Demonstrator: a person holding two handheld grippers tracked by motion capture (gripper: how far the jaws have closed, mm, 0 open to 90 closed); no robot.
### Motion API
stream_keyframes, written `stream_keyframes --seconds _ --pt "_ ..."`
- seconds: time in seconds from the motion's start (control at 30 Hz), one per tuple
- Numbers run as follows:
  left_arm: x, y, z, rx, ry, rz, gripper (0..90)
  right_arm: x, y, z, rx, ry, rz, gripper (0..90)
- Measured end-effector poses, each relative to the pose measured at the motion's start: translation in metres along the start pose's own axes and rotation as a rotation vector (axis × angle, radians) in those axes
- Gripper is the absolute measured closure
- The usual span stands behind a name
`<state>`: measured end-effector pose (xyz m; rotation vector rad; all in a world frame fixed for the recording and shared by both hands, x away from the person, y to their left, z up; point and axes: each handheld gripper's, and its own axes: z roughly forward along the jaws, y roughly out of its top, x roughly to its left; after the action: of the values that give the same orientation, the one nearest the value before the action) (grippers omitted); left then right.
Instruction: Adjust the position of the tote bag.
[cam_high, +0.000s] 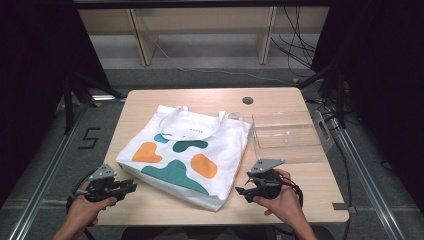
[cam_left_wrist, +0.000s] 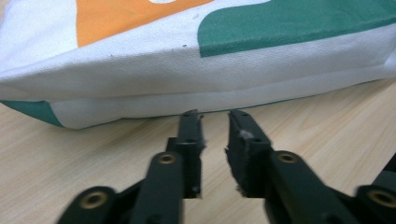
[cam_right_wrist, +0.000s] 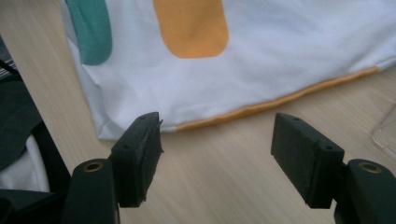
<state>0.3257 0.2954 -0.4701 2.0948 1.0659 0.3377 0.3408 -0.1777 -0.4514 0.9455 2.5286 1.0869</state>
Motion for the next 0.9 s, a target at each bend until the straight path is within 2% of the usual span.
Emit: stream_keyframes --seconds 0.03,0.07,0.1,0.13,0.17,0.2,0.23,0.27,0.3,0.33,0.37,0.4,0.43,0.47,0.53,0.6,0.63,0.67,0.7,0.77,0.8,0.83,0.87,0.9 --pt "0.001 -0.001 0.001 -0.005 -0.009 -0.001 79.3 0.001 0.002 -0.002 0.03 0.019 -0.005 36.7" --pt "0.001 0.0 0.002 0.003 -0.009 -0.013 81.6 0.003 0.004 -0.001 0.019 0.027 -0.025 38.3" --pt "0.003 0.0 0.002 0.012 -0.013 0.015 84.2 0.005 0.005 0.0 0.012 0.039 -0.039 39.9" --pt "0.001 0.0 0.003 0.005 -0.014 0.003 86.4 0.008 0.006 0.002 0.002 0.039 -0.036 40.7" --pt "0.001 0.001 0.004 0.005 -0.013 0.005 87.5 0.011 0.009 0.001 0.019 0.065 -0.036 41.5" --pt "0.002 0.001 0.006 0.014 -0.017 0.01 88.0 0.014 0.01 0.003 0.015 0.085 -0.055 41.8" --pt "0.0 0.0 0.009 -0.008 -0.021 -0.013 88.0 0.017 0.011 0.006 0.013 0.096 -0.066 41.7" --pt "0.0 0.0 0.011 0.005 -0.023 -0.004 88.1 0.021 0.013 0.01 0.002 0.108 -0.097 41.5" --pt "0.002 0.001 0.012 0.039 -0.022 0.021 88.7 0.024 0.015 0.009 0.026 0.114 -0.102 41.5" --pt "0.001 0.001 0.016 0.032 -0.022 0.005 88.9 0.027 0.017 0.013 0.017 0.126 -0.104 42.0" --pt "0.001 0.003 0.016 0.046 -0.011 0.012 89.1 0.03 0.019 0.017 0.016 0.145 -0.129 42.8" --pt "0.002 0.005 0.018 0.045 -0.023 0.021 89.1 0.034 0.021 0.019 0.041 0.151 -0.132 43.2" --pt "0.0 0.006 0.021 0.026 -0.018 0.001 89.1 0.038 0.023 0.024 0.04 0.158 -0.143 43.4" --pt "0.001 0.007 0.022 0.043 -0.018 0.018 89.1 0.041 0.027 0.029 0.065 0.179 -0.166 44.3" --pt "0.0 0.009 0.026 0.045 -0.029 0.0 88.9 0.046 0.031 0.037 0.071 0.183 -0.181 46.1" --pt "0.0 0.011 0.03 0.045 -0.034 -0.008 88.3 0.05 0.036 0.046 0.093 0.204 -0.223 50.2" --pt "0.001 0.012 0.032 0.047 -0.035 -0.003 88.1 0.052 0.038 0.05 0.111 0.215 -0.228 52.7" --pt "0.0 0.013 0.034 0.046 -0.029 -0.025 88.1 0.055 0.039 0.053 0.137 0.23 -0.228 58.6" --pt "0.002 0.015 0.035 0.055 -0.03 -0.009 88.1 0.057 0.04 0.058 0.161 0.236 -0.244 64.6" --pt "0.004 0.017 0.038 0.062 -0.017 -0.014 88.2 0.062 0.041 0.066 0.207 0.19 -0.27 76.2" --pt "0.007 0.019 0.039 0.063 -0.018 -0.007 88.5 0.064 0.043 0.069 0.229 0.181 -0.297 77.9" --pt "0.009 0.02 0.04 0.059 -0.016 -0.023 88.8 0.064 0.046 0.073 0.24 0.184 -0.329 79.7" --pt "0.012 0.021 0.041 0.061 -0.004 -0.027 88.8 0.066 0.047 0.076 0.263 0.186 -0.315 81.6" --pt "0.015 0.022 0.041 0.062 -0.008 -0.023 88.8 0.067 0.049 0.081 0.257 0.188 -0.33 82.6"
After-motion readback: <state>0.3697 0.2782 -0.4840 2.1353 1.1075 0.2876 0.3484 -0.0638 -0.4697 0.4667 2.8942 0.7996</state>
